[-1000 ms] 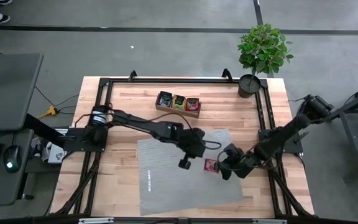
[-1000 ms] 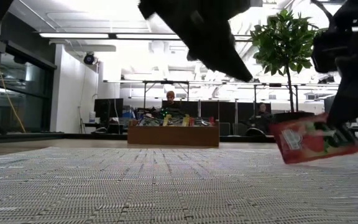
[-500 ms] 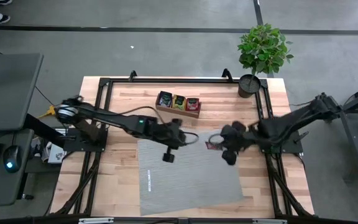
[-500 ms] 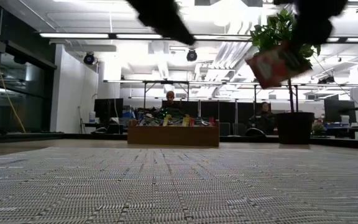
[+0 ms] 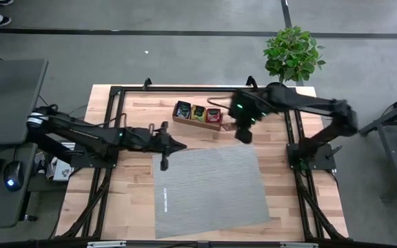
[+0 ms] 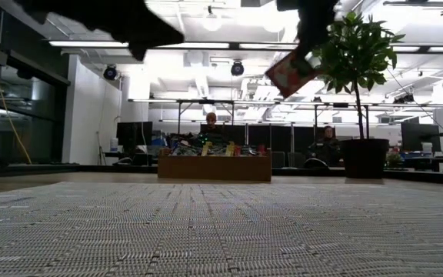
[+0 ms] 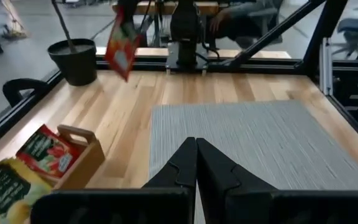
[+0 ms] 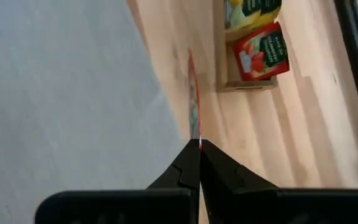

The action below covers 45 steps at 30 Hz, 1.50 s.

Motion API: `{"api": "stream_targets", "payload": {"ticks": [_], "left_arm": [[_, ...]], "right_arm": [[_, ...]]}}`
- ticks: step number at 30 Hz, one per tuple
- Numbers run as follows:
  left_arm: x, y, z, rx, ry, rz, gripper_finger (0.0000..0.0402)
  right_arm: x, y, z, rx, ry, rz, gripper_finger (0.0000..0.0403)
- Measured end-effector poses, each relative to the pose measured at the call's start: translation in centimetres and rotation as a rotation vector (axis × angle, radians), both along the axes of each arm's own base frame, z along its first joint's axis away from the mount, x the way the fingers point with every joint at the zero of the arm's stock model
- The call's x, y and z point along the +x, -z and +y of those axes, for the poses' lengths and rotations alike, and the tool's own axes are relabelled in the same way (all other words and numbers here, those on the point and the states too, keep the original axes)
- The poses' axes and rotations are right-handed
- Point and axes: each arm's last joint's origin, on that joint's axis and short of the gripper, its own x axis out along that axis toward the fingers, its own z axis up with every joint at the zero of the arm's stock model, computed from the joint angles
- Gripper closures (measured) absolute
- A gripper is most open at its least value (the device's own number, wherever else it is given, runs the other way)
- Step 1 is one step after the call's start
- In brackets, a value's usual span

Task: Pick & Place Tea
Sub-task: Put the red tea bag into the right section of the wooden organizer

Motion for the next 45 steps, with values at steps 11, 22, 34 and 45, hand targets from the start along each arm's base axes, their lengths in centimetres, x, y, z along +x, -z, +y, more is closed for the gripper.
{"api": "stream_targets", "payload": {"ticks": [11, 22, 34, 45], "left_arm": [[-6.3, 4.6, 1.0, -0.060, -0.026, -0.174, 0.0401], [-9.0, 7.1, 1.4, -0.113, -0.013, -0.201, 0.0401], [-9.4, 7.8, 1.3, -0.138, 0.059, -0.176, 0.0401], [-9.4, 8.0, 1.2, -0.139, 0.078, -0.157, 0.0401]], "right_arm": [[8.7, 3.7, -7.4, -0.018, -0.108, 0.281, 0.0403], [12.6, 6.9, -11.1, -0.099, -0.227, 0.437, 0.0403], [12.5, 8.7, -11.5, -0.117, -0.296, 0.550, 0.0403], [12.7, 8.8, -11.3, -0.058, -0.292, 0.500, 0.0403]]}}
